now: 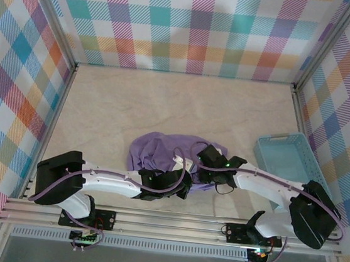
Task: Fold the inside-out t-shirt
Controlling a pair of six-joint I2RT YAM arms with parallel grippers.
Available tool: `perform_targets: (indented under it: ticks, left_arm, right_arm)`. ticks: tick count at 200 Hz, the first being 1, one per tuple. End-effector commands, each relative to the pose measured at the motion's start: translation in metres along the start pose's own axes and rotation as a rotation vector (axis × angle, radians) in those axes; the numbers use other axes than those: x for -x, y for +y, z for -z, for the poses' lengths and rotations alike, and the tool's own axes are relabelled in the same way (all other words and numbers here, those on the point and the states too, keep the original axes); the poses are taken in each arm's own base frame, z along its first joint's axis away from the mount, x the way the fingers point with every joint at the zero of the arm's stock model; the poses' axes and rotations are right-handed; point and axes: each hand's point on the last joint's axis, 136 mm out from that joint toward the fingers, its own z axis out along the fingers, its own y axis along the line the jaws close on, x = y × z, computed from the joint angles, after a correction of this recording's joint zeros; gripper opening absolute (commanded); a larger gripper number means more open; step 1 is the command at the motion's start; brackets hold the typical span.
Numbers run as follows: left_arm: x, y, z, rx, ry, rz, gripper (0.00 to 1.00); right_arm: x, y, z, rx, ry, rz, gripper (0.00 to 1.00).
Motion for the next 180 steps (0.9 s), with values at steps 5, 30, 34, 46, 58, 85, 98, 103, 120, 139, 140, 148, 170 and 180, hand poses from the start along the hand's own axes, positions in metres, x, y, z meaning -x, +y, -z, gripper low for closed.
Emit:
perform_targets:
  ticks: [5,30,34,46,58,85,98,103,120,139,140,148,170,180]
  left_arm:
    - [-0.003,0.002,0.001,0.012,-0.015,-0.02,0.0]
    - [-0.004,0.006,0.0,0.032,-0.013,-0.025,0.0]
    - [-0.004,0.007,0.0,0.037,-0.015,-0.026,0.0]
    - [-0.004,0.009,0.0,0.047,-0.02,-0.027,0.01]
    - [-0.003,0.013,0.001,0.059,-0.031,-0.027,0.04]
    - [-0.002,0.023,0.004,0.093,-0.056,-0.024,0.18]
    - [-0.002,0.028,0.006,0.111,-0.064,-0.023,0.24]
    - [-0.002,0.03,0.007,0.115,-0.069,-0.02,0.26]
    - [0.0,0.034,0.011,0.121,-0.086,-0.008,0.33]
    - [0.004,0.036,0.017,0.125,-0.102,0.001,0.38]
    - [0.005,0.036,0.017,0.125,-0.103,0.002,0.38]
    - [0.007,0.035,0.019,0.117,-0.108,0.003,0.39]
    - [0.016,0.029,0.025,0.096,-0.126,-0.002,0.43]
    - [0.021,0.026,0.028,0.093,-0.133,-0.009,0.44]
  right_arm:
    - [0.024,0.002,0.009,-0.008,-0.085,-0.015,0.27]
    - [0.029,0.005,0.017,0.01,-0.099,0.008,0.03]
    - [0.029,0.006,0.019,0.017,-0.102,0.012,0.0]
    - [0.03,0.007,0.029,0.041,-0.12,0.021,0.0]
    - [0.031,0.011,0.041,0.092,-0.14,0.034,0.0]
    - [0.026,0.024,0.077,0.248,-0.175,0.051,0.0]
    - [0.022,0.025,0.09,0.3,-0.182,0.05,0.0]
    - [0.02,0.025,0.093,0.311,-0.183,0.051,0.0]
    - [0.011,0.024,0.1,0.35,-0.183,0.059,0.0]
    - [0.0,0.018,0.1,0.366,-0.184,0.048,0.0]
    - [0.0,0.018,0.1,0.367,-0.185,0.047,0.0]
    - [-0.005,0.015,0.099,0.371,-0.189,0.034,0.0]
    - [-0.014,0.0,0.095,0.35,-0.198,-0.033,0.0]
    - [-0.019,-0.01,0.091,0.313,-0.194,-0.082,0.0]
